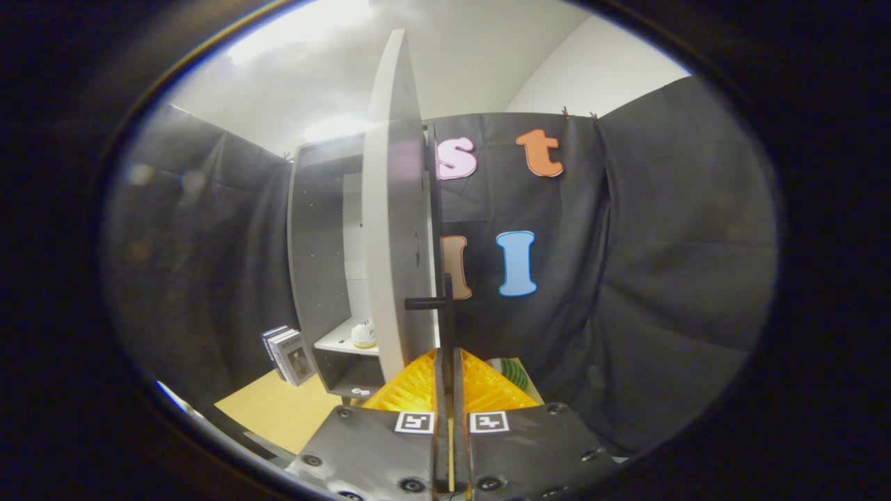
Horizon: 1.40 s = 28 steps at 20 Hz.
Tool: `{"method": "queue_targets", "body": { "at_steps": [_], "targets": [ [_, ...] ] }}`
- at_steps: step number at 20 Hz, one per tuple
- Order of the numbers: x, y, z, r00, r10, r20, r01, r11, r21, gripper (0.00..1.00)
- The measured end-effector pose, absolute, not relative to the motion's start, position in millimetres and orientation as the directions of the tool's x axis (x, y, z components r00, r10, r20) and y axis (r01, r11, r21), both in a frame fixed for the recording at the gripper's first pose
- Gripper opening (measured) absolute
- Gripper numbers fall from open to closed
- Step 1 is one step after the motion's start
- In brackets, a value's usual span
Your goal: Open the shoe cabinet door, grab the shoes and put them into the shoe cabinet, then close the shoe cabinet door.
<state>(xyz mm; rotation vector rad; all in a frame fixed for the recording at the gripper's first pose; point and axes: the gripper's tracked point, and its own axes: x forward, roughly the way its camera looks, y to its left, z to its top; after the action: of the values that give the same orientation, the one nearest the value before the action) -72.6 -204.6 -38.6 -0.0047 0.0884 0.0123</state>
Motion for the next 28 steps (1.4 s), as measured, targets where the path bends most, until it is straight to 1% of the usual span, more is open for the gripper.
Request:
{"method": "queue_targets", "body": {
  "at_steps": [6,9,12,16,19,21,23,27,28],
  "targets": [
    [-106,-163,-36,0.998,-0.014,-0.068,0.013,1.0,-0.023,0.04],
    [-103,-124,-49,0.997,-0.003,-0.073,0.001,1.0,-0.019,0.04],
    [-91,-80,-79,0.996,0.01,-0.091,-0.011,1.0,-0.011,0.04],
    [-69,-23,-150,0.984,0.032,-0.178,-0.025,0.999,0.044,0.04],
    [-60,3,-192,0.976,0.044,-0.212,-0.029,0.997,0.074,0.04],
    [-61,12,-230,0.964,0.033,-0.263,-0.016,0.997,0.069,0.04],
    [-55,16,-280,0.944,0.008,-0.329,0.009,0.999,0.051,0.12],
    [-50,23,-379,0.879,0.002,-0.476,0.042,0.996,0.081,0.11],
    [-51,21,-408,0.851,-0.002,-0.525,0.055,0.995,0.086,0.16]
  ]
}}
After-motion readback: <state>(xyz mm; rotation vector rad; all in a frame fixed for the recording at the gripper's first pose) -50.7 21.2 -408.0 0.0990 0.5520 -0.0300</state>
